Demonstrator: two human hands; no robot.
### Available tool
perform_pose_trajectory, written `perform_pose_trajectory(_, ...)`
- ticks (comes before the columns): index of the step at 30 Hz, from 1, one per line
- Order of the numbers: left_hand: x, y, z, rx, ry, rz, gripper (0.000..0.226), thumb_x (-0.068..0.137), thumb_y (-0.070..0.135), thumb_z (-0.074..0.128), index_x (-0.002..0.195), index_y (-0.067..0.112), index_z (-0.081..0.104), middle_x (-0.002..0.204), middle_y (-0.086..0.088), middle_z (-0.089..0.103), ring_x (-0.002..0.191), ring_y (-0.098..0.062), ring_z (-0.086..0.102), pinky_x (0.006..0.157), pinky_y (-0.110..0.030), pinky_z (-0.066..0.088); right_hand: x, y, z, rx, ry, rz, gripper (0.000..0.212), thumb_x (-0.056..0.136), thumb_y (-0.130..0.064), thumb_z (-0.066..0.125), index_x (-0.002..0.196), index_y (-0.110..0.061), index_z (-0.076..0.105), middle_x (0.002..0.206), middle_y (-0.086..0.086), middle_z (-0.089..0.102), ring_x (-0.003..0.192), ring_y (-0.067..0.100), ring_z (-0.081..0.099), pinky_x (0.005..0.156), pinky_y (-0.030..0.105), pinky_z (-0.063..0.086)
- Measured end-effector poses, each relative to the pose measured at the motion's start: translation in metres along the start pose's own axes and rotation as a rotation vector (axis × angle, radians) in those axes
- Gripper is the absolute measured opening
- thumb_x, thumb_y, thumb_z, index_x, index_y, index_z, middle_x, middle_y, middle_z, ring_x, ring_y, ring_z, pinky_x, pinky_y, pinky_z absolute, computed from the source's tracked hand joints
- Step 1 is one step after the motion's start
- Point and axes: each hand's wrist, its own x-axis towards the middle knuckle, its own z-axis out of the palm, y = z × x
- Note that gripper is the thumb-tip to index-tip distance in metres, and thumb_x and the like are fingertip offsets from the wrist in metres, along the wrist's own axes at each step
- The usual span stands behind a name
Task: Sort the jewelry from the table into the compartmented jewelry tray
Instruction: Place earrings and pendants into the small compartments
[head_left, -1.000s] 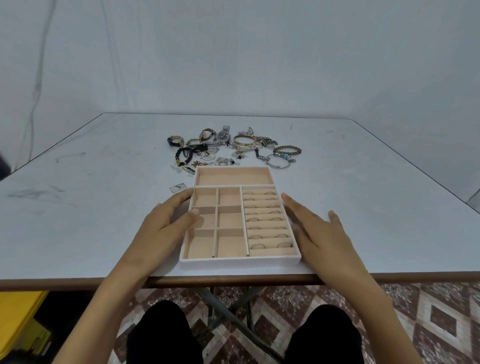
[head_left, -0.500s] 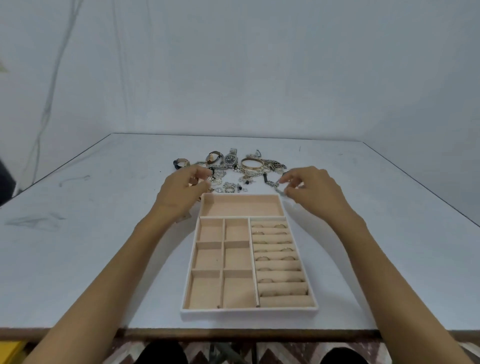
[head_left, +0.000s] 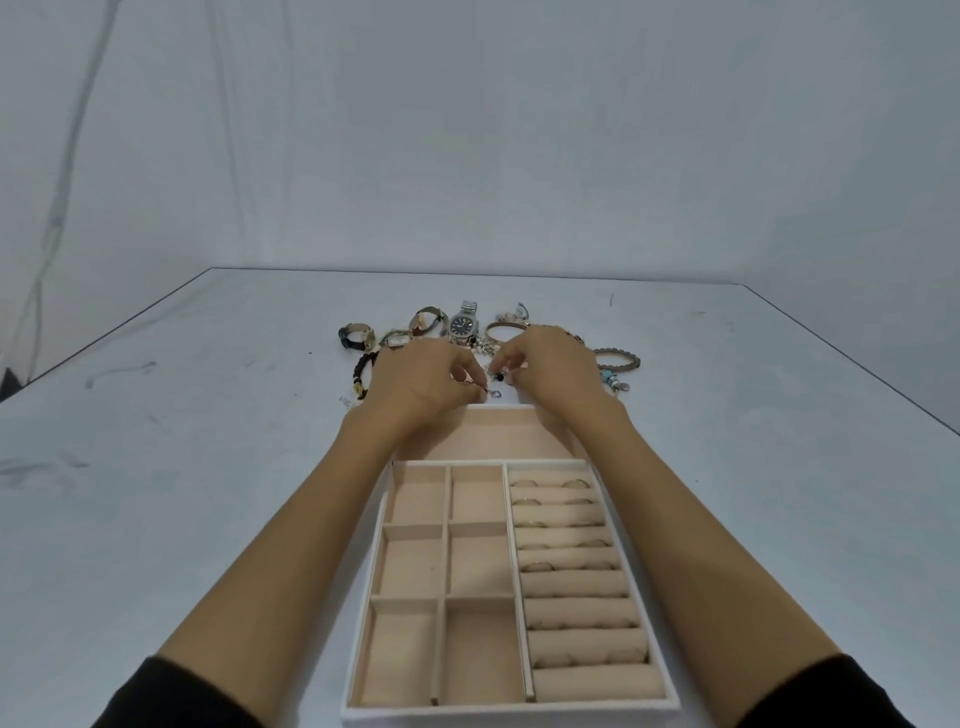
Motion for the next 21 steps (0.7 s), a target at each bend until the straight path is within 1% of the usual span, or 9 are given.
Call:
perform_pose_trajectory(4,0.0,0.002,0.002,0.006,0.031,0.002,0.004,0.082,0.032,0.067,0.083,0.035,0.069,0.093,0.016,0.069,0.083,-0.006,0.055,0.076,-0.03,0.041,0.0,0.001,0.006,0.013,0.068,-0.005,0.019,0.086,-0.013,0.061,0.087,-0.03,0.071,0.094,-0.007,0.069,0.097,0.015,0.06,0.07,0.028,0.04)
perform_pose_trajectory(7,-0.002,0.002,0.003,0.008,0.074,0.036,0.012,0.084,0.024,0.062,0.079,0.035,0.066,0.087,0.016,0.068,0.082,-0.006,0.057,0.07,-0.029,0.037,0.001,0.002,0.008,0.017,0.083,-0.017,0.019,0.084,-0.011,0.059,0.085,-0.027,0.069,0.091,-0.008,0.067,0.093,0.016,0.06,0.067,0.028,0.036)
perform_pose_trajectory(9,-0.003,0.0,0.004,-0.017,0.096,0.039,0.012,0.085,0.024,0.06,0.081,0.035,0.065,0.083,0.015,0.066,0.082,-0.006,0.059,0.071,-0.029,0.037,0.001,0.003,0.008,0.029,0.076,-0.023,0.018,0.084,-0.011,0.058,0.085,-0.026,0.068,0.09,-0.007,0.067,0.092,0.016,0.059,0.067,0.028,0.035)
perform_pose_trajectory(11,-0.002,-0.002,0.005,-0.062,0.103,0.05,0.009,0.086,0.026,0.061,0.087,0.033,0.067,0.081,0.015,0.065,0.083,-0.007,0.059,0.076,-0.03,0.04,0.001,0.004,0.008,0.038,0.071,-0.014,0.016,0.085,-0.012,0.056,0.087,-0.024,0.066,0.09,-0.006,0.067,0.093,0.016,0.058,0.068,0.027,0.034)
perform_pose_trajectory(13,-0.002,-0.001,0.005,-0.063,0.076,0.072,0.011,0.087,0.029,0.063,0.094,0.034,0.07,0.084,0.015,0.065,0.085,-0.007,0.058,0.084,-0.034,0.041,0.001,0.004,0.008,0.056,0.071,0.002,0.018,0.086,-0.01,0.054,0.09,-0.023,0.065,0.09,-0.005,0.068,0.093,0.016,0.059,0.069,0.028,0.036)
perform_pose_trajectory(14,-0.002,-0.001,0.005,-0.044,0.054,0.078,0.011,0.087,0.031,0.064,0.095,0.035,0.07,0.086,0.015,0.066,0.086,-0.007,0.056,0.085,-0.035,0.04,0.001,0.004,0.007,0.074,0.068,0.015,0.019,0.086,-0.009,0.053,0.091,-0.023,0.065,0.09,-0.005,0.068,0.092,0.016,0.059,0.069,0.028,0.037)
perform_pose_trajectory(16,-0.002,0.0,0.004,-0.016,0.03,0.071,0.01,0.087,0.032,0.065,0.093,0.035,0.072,0.084,0.017,0.062,0.085,-0.006,0.053,0.083,-0.034,0.038,0.001,0.004,0.005,0.118,0.056,0.043,0.02,0.086,-0.009,0.051,0.093,-0.023,0.064,0.093,-0.005,0.067,0.093,0.017,0.059,0.073,0.03,0.041)
perform_pose_trajectory(18,-0.001,-0.001,0.003,-0.005,0.039,0.058,0.008,0.085,0.033,0.066,0.089,0.034,0.073,0.079,0.019,0.06,0.083,-0.006,0.051,0.084,-0.035,0.038,0.001,0.004,0.0,0.178,0.047,0.065,0.019,0.086,-0.009,0.051,0.093,-0.022,0.063,0.092,-0.007,0.063,0.092,0.017,0.056,0.074,0.032,0.043)
perform_pose_trajectory(21,-0.001,-0.002,0.004,0.001,0.049,0.061,0.006,0.086,0.031,0.064,0.085,0.033,0.07,0.087,0.017,0.065,0.083,-0.007,0.052,0.083,-0.036,0.036,0.003,0.004,-0.004,0.308,0.056,0.072,0.015,0.086,-0.009,0.053,0.088,-0.021,0.06,0.09,-0.008,0.058,0.088,0.015,0.053,0.073,0.03,0.042)
